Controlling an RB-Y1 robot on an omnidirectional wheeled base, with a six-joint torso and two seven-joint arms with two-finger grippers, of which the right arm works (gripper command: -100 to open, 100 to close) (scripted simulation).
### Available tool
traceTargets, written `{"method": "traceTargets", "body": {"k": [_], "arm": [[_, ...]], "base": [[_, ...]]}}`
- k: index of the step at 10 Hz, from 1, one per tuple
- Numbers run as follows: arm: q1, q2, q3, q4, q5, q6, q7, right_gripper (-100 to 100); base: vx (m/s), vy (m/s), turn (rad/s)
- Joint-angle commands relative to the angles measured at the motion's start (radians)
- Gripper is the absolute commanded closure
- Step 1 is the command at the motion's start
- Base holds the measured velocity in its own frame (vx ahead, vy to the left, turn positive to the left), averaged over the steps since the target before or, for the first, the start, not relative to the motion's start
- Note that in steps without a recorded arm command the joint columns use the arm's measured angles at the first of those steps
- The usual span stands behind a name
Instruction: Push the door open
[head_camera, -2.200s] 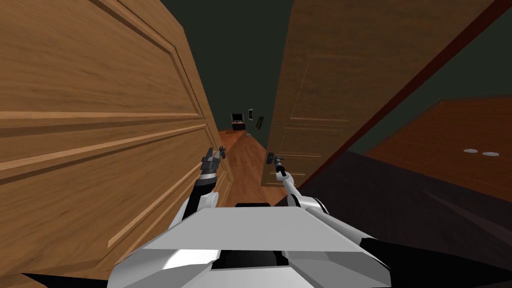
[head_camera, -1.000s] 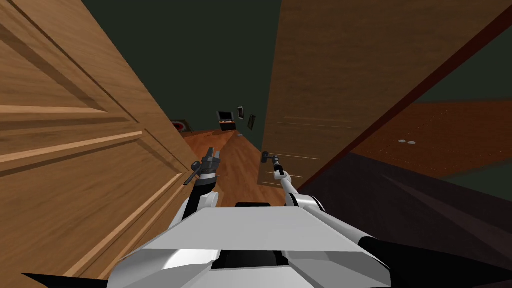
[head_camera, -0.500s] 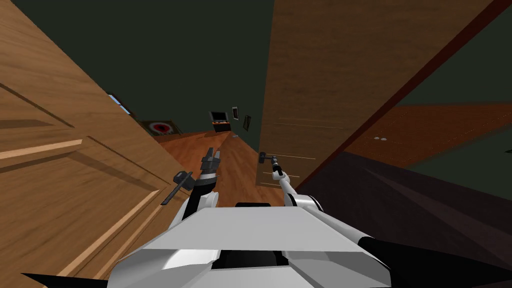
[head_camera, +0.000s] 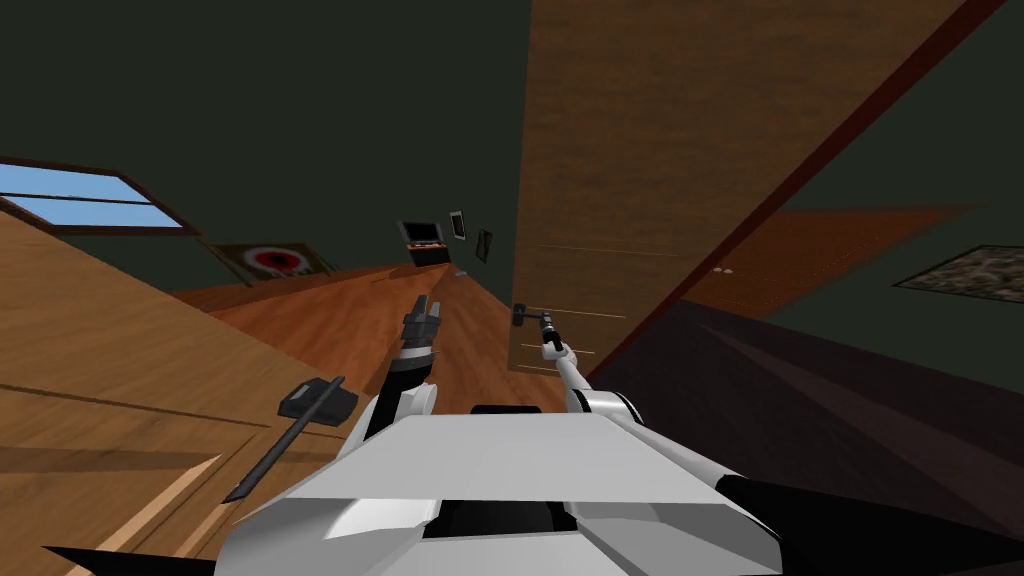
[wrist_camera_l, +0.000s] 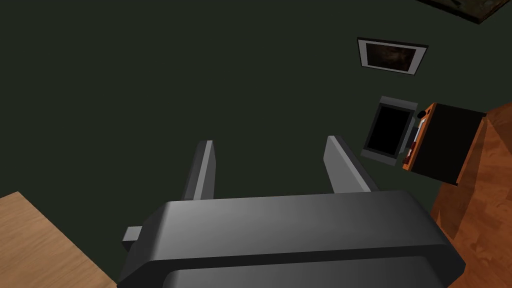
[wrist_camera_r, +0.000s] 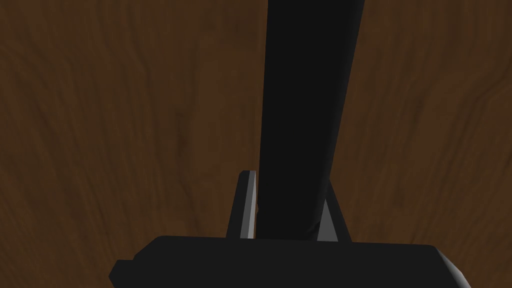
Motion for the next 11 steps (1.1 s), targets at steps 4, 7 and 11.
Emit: {"method": "traceTargets", "body": {"k": [4,7,11], "arm": [[-0.029,-0.018,-0.002,0.042,0.001,-0.022,0.003,-100],[-0.027,-0.009,0.015,0.033,0.054,-0.019,-0.035,-100],[-0.026,0.021,0.033,0.023,0.109,-0.015,-0.074,-100]], "base": [[0.081,0.0,-0.207],[0.041,0.001,-0.244],[-0.02,0.072,-0.191]]}}
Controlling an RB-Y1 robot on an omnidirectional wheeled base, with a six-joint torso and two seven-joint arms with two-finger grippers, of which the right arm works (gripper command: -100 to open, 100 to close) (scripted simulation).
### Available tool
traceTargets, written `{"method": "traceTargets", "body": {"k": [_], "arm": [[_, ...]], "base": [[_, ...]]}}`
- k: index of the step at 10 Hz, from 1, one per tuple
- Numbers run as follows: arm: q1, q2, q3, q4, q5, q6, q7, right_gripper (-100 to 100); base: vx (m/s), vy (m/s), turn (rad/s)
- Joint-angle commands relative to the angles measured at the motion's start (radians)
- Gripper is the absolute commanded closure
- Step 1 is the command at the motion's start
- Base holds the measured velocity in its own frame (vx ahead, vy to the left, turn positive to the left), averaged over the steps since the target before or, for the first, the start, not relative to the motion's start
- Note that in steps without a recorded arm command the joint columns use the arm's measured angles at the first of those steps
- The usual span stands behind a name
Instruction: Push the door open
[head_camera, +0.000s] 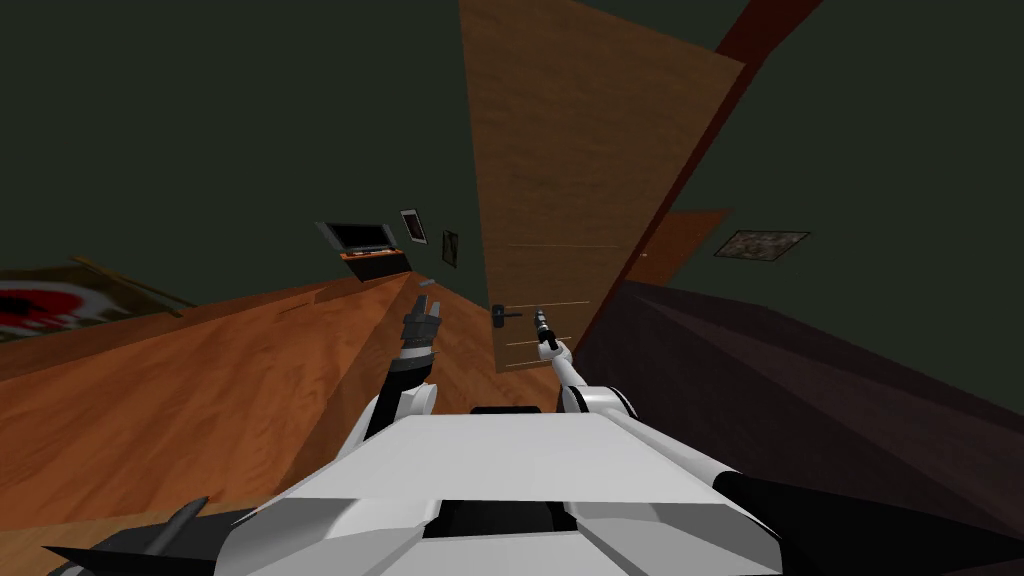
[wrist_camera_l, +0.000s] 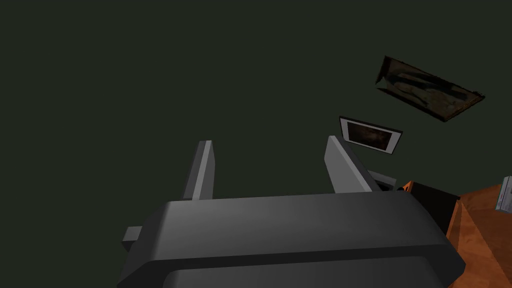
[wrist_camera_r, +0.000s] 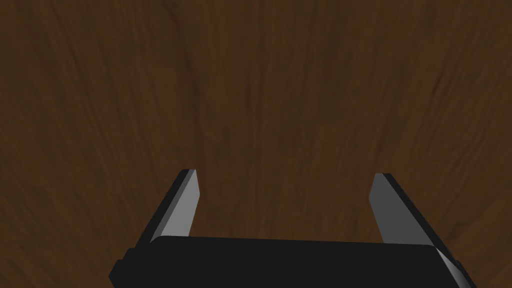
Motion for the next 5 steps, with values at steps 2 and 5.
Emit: {"method": "traceTargets", "body": {"k": [2,5], "arm": [[0.009,0.03,0.016,-0.021,0.036,0.012,-0.03,-100],[0.009,0.056,0.023,-0.025,0.058,0.013,-0.045,-100]], "base": [[-0.102,0.113,-0.153],[-0.127,0.13,-0.059]]}}
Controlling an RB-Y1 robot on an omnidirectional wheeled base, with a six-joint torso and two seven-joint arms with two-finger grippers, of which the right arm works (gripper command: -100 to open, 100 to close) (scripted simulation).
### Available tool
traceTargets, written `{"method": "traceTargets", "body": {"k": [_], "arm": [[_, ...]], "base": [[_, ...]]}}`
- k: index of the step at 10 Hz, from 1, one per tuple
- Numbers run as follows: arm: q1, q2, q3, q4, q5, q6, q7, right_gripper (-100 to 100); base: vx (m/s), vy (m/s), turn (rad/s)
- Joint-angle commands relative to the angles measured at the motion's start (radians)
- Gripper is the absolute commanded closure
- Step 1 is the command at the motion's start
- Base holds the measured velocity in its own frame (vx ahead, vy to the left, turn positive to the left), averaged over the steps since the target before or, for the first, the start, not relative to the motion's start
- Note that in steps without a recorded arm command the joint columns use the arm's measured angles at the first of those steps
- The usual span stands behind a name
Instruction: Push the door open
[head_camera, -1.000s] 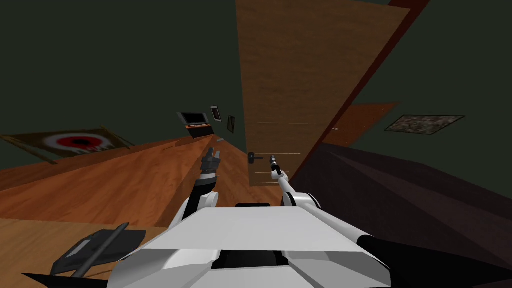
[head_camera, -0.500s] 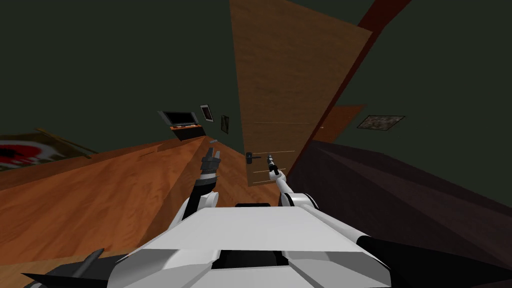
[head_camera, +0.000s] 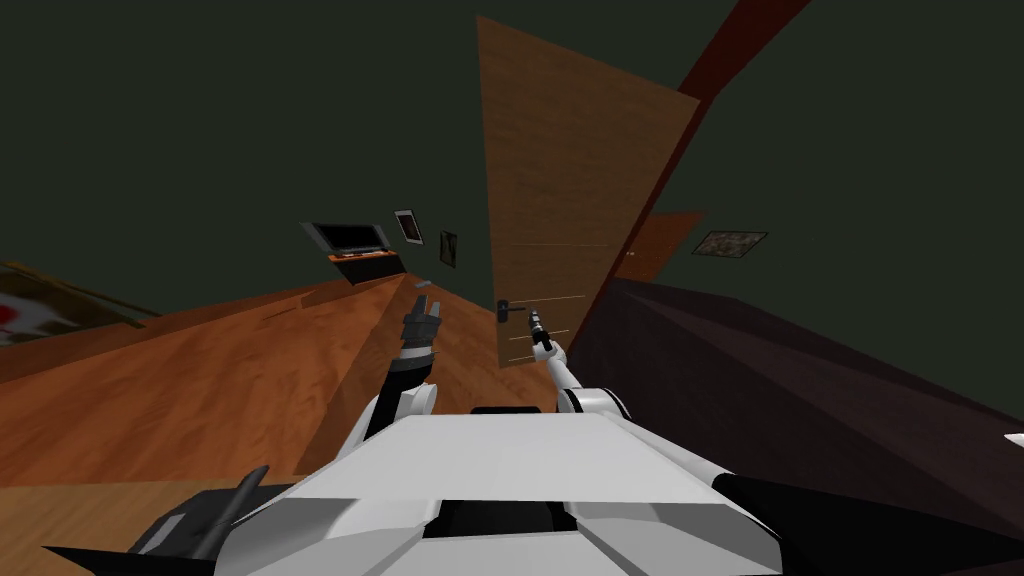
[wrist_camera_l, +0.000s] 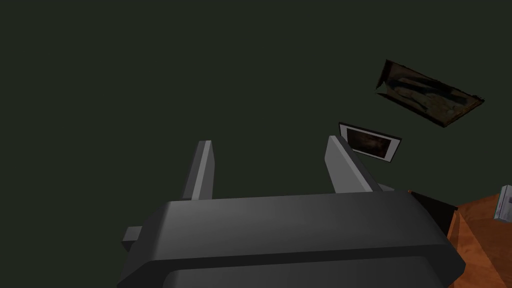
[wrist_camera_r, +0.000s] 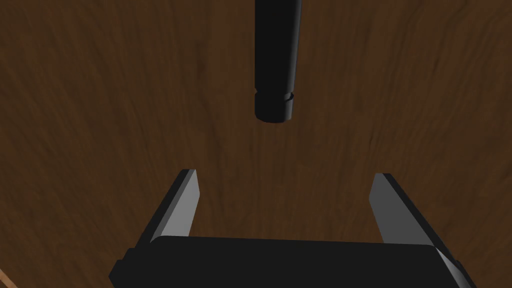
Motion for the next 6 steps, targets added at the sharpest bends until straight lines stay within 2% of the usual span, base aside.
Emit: {"method": "traceTargets", "body": {"k": [1,4,6], "arm": [[0.002,0.01,0.004,-0.004,0.009,0.002,-0.008,-100],[0.002,0.022,0.007,-0.006,0.017,0.002,-0.014,-100],[0.002,0.027,0.008,-0.006,0.02,0.003,-0.016,-100]], "base": [[-0.133,0.116,-0.029],[-0.111,0.082,-0.032],[-0.138,0.076,0.026]]}}
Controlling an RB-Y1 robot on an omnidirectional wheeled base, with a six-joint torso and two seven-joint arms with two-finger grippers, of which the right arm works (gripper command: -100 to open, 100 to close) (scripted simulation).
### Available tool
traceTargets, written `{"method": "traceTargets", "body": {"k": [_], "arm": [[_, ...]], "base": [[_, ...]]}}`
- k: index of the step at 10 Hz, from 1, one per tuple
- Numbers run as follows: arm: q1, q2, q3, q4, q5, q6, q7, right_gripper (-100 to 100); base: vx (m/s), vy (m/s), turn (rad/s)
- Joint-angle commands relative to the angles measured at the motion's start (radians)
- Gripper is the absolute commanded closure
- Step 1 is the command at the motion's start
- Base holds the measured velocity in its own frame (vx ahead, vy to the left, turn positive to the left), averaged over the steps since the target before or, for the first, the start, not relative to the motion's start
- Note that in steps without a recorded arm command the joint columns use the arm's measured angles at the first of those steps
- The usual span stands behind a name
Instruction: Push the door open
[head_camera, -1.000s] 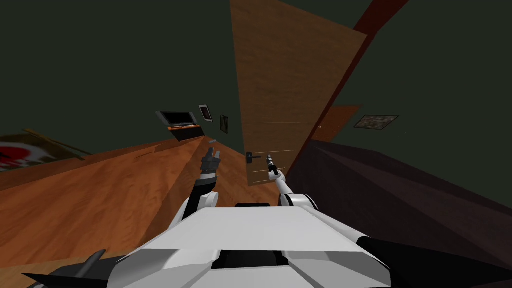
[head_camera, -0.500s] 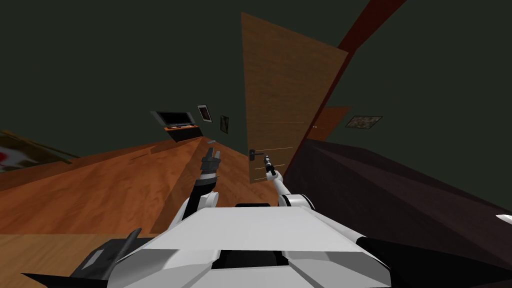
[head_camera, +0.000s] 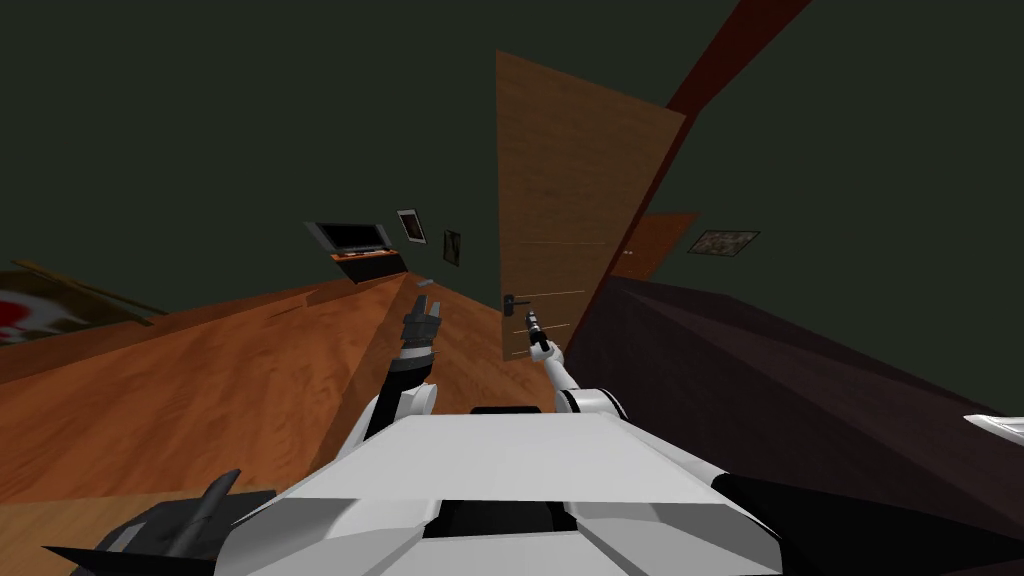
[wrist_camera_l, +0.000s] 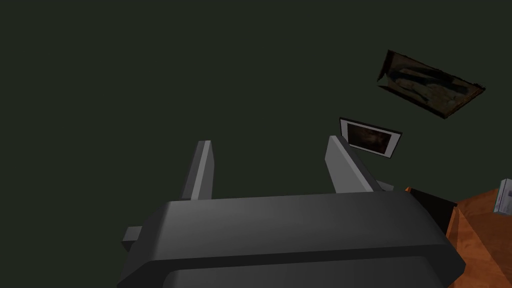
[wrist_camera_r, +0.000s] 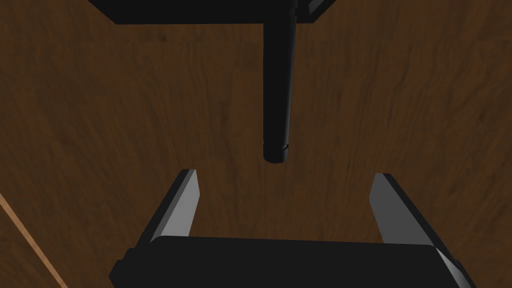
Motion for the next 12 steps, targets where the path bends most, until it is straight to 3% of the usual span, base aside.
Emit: {"method": "traceTargets", "body": {"k": [1,3,4,6,7,9,10,12], "arm": [[0.002,0.004,0.002,-0.004,0.003,0.002,-0.003,-100],[0.001,0.004,0.002,-0.002,0.003,0.001,-0.003,-100],[0.002,-0.026,0.0,-0.002,0.003,0.0,-0.002,-100],[0.002,-0.06,-0.004,-0.002,0.001,-0.003,0.0,-100],[0.002,-0.064,-0.006,-0.001,0.0,-0.004,0.0,-100],[0.003,-0.045,-0.01,0.0,-0.001,-0.007,0.002,-100],[0.003,-0.021,-0.012,0.0,-0.002,-0.008,0.003,-100],[0.003,-0.021,-0.012,0.0,-0.002,-0.008,0.003,-100]], "base": [[-0.107,0.101,-0.015],[-0.08,0.091,0.003],[0.065,0.021,0.011],[0.179,0.04,0.025],[0.256,0.054,0.03],[0.248,0.045,0.028],[0.206,0.061,0.029],[0.091,0.043,0.002]]}}
